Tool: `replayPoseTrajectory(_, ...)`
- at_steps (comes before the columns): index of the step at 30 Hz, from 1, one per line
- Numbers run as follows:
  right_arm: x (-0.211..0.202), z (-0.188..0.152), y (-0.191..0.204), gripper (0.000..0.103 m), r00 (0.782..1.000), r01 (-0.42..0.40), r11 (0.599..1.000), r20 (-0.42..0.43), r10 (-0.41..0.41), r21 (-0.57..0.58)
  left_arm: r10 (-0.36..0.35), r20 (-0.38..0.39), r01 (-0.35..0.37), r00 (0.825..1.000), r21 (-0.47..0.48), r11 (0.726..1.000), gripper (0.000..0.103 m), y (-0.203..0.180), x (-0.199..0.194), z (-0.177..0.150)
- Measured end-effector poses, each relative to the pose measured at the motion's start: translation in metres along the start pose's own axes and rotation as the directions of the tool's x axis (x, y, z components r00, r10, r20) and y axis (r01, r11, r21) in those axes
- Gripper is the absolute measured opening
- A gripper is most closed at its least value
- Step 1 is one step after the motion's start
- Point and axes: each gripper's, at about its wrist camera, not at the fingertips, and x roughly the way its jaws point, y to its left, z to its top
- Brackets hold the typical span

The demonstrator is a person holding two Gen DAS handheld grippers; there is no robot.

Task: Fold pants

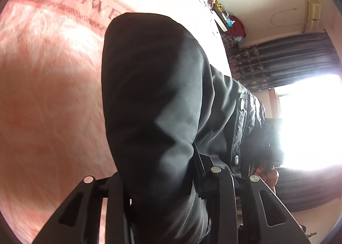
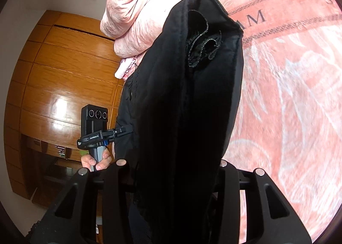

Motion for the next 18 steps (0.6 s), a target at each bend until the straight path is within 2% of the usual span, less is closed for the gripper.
replayPoseTrajectory(6,0.046,0.055,-0.015,0.040,0.999,0.023,1.000,-0.034,-0.023,0.014,0.031,-0.019,-0.032,0.999,-0.053,0.998,0.033,0.032,0.005,0.061)
replayPoseTrajectory(11,0.079,0.085,-0.042,0.041,0.997,0.035,0.998,-0.064,-0.032,0.052,0.033,-0.053,-0.038,0.998,-0.095,0.995,0.034,0.066,0.020,0.087)
replayPoseTrajectory(14,0.087,0.086,-0.068,0.049,0.996,0.038,0.995,-0.079,-0.031,0.095,0.014,-0.066,-0.022,0.998,-0.115,0.993,0.045,0.078,0.031,0.088)
replayPoseTrajectory(16,0.090,0.084,-0.077,0.056,0.996,0.043,0.993,-0.084,-0.034,0.109,0.038,-0.060,-0.043,0.998,-0.093,0.995,0.062,0.080,0.034,0.086)
replayPoseTrajectory(18,0.090,0.080,-0.076,0.062,0.997,0.034,0.993,-0.070,-0.026,0.115,0.060,-0.029,-0.062,0.998,-0.096,0.993,0.070,0.076,0.033,0.086)
